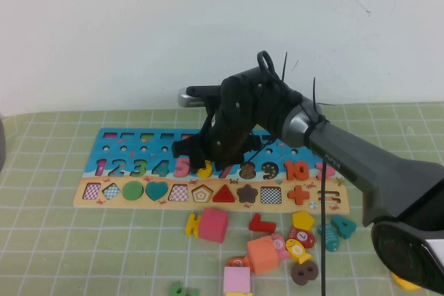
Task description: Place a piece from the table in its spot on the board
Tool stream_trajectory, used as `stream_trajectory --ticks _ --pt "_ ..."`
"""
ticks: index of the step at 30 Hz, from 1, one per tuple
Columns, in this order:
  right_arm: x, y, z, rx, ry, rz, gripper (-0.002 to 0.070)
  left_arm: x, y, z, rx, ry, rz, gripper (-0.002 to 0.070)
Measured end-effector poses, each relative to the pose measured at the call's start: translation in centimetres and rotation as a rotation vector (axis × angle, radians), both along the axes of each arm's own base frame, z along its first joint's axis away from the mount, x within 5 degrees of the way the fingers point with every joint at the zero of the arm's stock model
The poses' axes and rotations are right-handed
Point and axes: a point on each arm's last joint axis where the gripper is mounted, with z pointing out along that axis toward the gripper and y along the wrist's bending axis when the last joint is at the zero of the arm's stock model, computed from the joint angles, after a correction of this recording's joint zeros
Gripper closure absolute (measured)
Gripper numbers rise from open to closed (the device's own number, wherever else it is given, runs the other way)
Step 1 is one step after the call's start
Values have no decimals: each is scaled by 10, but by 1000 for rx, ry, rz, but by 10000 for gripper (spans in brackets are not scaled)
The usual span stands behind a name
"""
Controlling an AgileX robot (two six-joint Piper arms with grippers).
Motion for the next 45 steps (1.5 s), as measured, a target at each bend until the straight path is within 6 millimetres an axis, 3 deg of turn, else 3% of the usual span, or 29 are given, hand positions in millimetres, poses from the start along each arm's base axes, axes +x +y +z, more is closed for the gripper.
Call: stream_trajectory --ticks 10,16,20,25,30,36,41,45 --pt "4 -8 0 -39 -10 -6 364 0 0 0 0 0 0 676" --pt "4 -11 24 -34 -53 1 412 0 0 0 0 0 0 676" --pt "-3 -16 60 -54 -97 77 528 0 0 0 0 0 0 676" --pt "-19 -31 126 -88 -193 178 655 0 0 0 0 0 0 676" --pt "-46 -55 201 -118 -300 235 674 0 0 0 0 0 0 676" --pt "-78 -74 264 -49 -411 280 676 0 0 0 0 0 0 676" --pt "-102 -83 299 44 -458 310 677 0 0 0 0 0 0 676" --pt "-115 -82 312 140 -446 341 677 0 0 0 0 0 0 676"
